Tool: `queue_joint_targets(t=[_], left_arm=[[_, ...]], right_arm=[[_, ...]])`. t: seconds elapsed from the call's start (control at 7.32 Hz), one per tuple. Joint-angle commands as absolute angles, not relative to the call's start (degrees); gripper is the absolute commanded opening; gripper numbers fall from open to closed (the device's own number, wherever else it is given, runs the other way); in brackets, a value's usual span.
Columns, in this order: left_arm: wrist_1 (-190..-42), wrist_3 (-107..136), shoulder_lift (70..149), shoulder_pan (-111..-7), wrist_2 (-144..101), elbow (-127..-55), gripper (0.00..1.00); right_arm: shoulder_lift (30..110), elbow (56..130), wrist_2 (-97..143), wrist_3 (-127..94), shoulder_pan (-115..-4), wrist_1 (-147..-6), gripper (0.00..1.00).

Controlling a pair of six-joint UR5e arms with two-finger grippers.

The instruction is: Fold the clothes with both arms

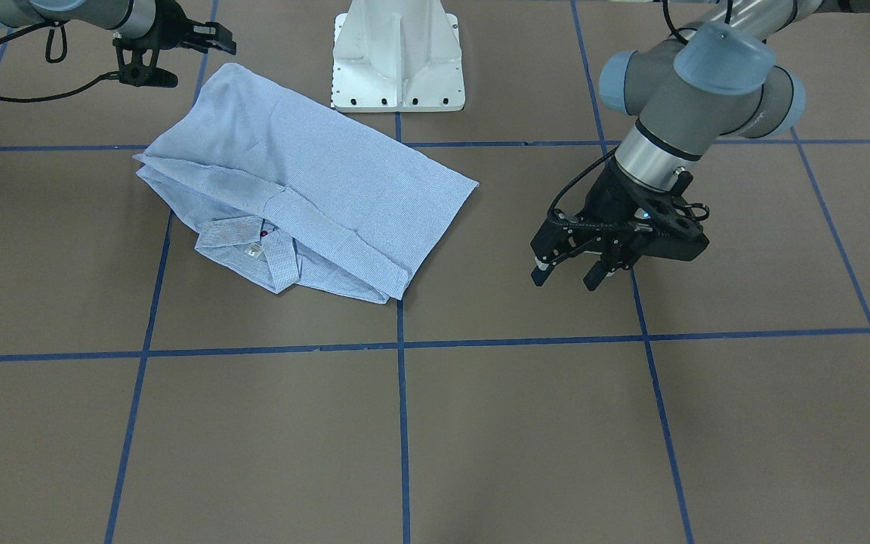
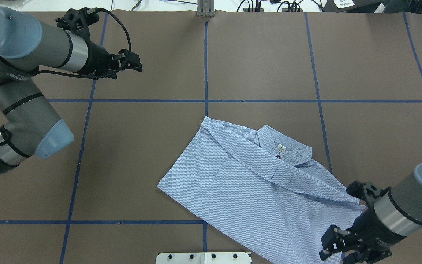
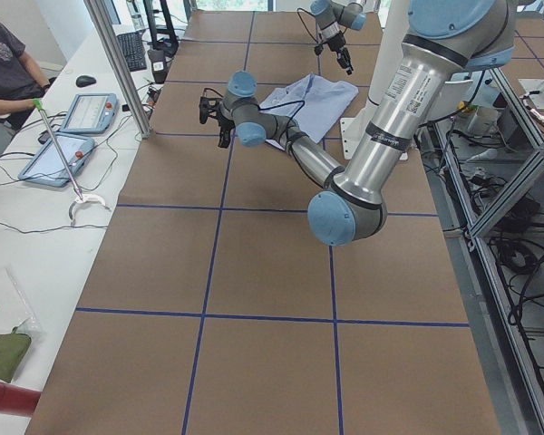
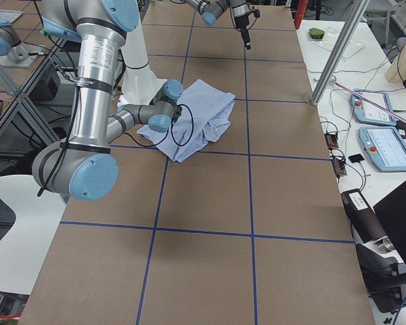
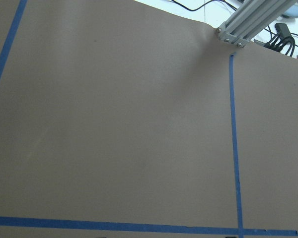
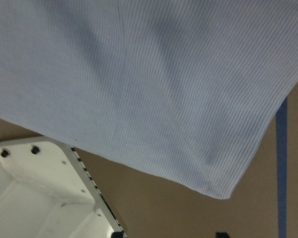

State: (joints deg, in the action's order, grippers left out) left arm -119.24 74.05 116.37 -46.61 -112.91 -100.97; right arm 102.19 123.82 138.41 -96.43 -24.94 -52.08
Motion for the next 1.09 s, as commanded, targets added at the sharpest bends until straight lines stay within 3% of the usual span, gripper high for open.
queue_joint_targets(t=[0.0,0.41,0.96], left_arm=[[-115.06,79.84,113.99,-39.94,-112.77,-106.95,0.99],[-114.44,97.51,113.91,-26.33,-104.72,-106.70,0.99],[-106.17,103.71,115.14,-17.33,-99.50,-105.39,0.96]], right_arm=[[101.43,123.66,138.43,-94.49,-35.20,-48.70,1.00],[98.03,123.23,137.99,-83.67,-46.82,-48.25,1.00],[94.49,121.73,137.73,-83.58,-49.13,-48.25,1.00]])
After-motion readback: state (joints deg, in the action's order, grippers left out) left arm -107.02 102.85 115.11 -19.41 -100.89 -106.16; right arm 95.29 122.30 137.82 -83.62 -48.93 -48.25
